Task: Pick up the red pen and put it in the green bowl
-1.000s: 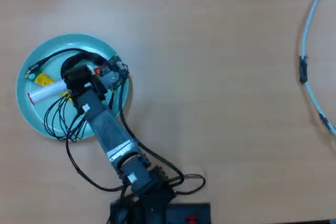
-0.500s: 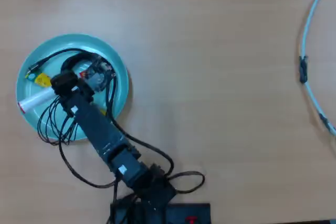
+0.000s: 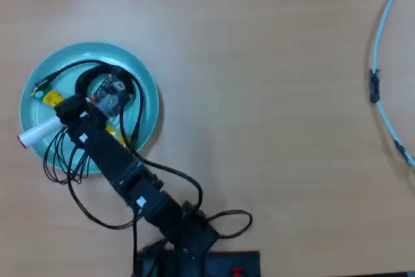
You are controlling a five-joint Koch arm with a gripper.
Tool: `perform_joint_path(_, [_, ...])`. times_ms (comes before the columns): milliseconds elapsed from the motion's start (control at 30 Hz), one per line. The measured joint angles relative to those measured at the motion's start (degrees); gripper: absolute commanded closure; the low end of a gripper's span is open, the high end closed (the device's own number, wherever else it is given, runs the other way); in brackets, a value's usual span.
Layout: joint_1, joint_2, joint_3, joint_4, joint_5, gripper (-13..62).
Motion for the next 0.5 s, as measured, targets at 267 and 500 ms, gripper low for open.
perform_joint_path(267, [0.09,0.00,2.29,-0.62,0.00,54.8])
perform_joint_path(500, [0.00,0.00,2.37,-0.62,0.00,49.1])
